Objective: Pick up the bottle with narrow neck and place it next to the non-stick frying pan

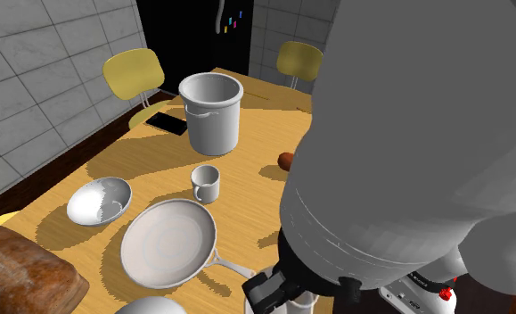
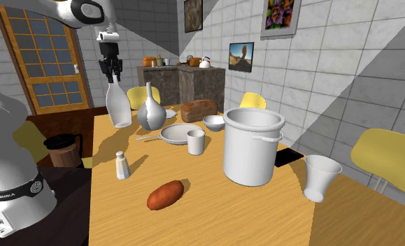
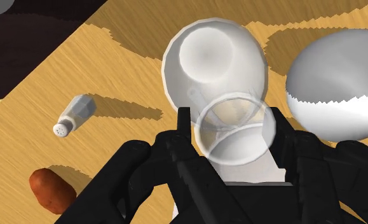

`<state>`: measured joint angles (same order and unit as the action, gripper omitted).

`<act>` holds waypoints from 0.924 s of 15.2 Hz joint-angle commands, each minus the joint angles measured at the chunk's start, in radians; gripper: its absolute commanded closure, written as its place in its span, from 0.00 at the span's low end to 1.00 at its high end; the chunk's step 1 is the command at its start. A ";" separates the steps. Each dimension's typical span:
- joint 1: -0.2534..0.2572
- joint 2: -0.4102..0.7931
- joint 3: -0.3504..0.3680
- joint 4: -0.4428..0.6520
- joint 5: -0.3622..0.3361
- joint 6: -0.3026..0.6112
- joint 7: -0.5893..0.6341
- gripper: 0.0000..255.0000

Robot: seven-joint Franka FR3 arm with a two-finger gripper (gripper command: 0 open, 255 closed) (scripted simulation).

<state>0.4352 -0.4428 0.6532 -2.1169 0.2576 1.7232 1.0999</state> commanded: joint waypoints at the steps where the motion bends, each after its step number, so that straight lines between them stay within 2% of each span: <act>1: 0.002 -0.003 0.004 -0.029 0.004 0.028 -0.002 1.00; 14: 0.007 0.024 0.048 -0.181 0.018 0.205 -0.001 1.00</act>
<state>0.4421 -0.4239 0.6958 -2.2846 0.2753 1.9101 1.0985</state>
